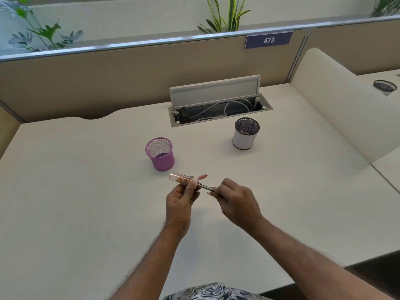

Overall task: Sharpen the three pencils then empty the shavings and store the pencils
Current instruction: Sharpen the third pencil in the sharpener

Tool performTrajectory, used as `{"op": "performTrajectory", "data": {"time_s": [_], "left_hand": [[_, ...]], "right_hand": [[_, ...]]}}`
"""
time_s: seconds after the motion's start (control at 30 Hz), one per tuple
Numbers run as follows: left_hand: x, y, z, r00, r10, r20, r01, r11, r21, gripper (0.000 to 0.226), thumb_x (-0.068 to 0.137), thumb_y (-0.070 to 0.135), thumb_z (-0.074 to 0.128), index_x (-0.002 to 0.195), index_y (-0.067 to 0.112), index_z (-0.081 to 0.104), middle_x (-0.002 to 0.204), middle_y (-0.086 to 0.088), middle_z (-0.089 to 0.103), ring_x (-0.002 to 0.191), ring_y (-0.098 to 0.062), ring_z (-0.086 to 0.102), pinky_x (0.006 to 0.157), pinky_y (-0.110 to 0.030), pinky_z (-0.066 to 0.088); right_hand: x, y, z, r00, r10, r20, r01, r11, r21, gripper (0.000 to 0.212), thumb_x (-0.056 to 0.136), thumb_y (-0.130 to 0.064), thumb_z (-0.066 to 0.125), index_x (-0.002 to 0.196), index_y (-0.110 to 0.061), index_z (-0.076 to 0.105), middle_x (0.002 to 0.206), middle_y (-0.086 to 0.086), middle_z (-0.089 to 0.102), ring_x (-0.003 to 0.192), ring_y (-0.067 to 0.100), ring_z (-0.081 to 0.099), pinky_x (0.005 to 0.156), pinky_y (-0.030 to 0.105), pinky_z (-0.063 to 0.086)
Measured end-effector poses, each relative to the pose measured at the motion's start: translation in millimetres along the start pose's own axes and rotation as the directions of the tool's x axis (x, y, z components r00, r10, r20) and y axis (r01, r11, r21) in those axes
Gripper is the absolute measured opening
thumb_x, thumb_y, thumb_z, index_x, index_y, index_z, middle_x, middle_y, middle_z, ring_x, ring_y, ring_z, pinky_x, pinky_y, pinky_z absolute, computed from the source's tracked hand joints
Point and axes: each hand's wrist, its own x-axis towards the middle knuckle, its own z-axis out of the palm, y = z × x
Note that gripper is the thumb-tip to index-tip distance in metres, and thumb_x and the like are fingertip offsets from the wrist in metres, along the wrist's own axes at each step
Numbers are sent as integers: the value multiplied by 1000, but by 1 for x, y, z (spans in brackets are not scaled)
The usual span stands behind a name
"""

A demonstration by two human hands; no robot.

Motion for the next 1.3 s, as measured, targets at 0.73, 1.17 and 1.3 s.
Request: {"op": "performTrajectory", "data": {"time_s": [0.73, 1.17, 1.3], "left_hand": [[1, 8, -6, 994, -21, 107, 16, 999, 46, 26, 91, 33, 57, 99, 19, 77, 116, -9, 74, 95, -14, 60, 91, -31, 49], [2, 3, 0, 1000, -9, 1, 9, 999, 53, 25, 87, 38, 59, 97, 27, 79, 116, 2, 74, 102, -9, 65, 92, -27, 50], [2, 0, -2, 1000, -23, 1, 23, 998, 51, 27, 88, 35, 58, 97, 18, 77, 118, -1, 74, 105, -14, 62, 94, -30, 48]], "right_hand": [[18, 2, -17, 515, 334, 789, -857, 184, 481, 22, 71, -8, 81, 78, -14, 60, 65, 0, 56, 47, 10, 42, 42, 20, 30], [9, -4, -1, 999, -16, 43, 20, 995, -97, 9, 84, -13, 72, 79, -7, 67, 68, 4, 57, 47, 29, 48, 38, 33, 42], [13, -4, -2, 977, 152, 151, -165, 983, 80, 18, 85, -15, 71, 72, -7, 61, 69, 2, 59, 53, 27, 50, 48, 38, 45]]}}
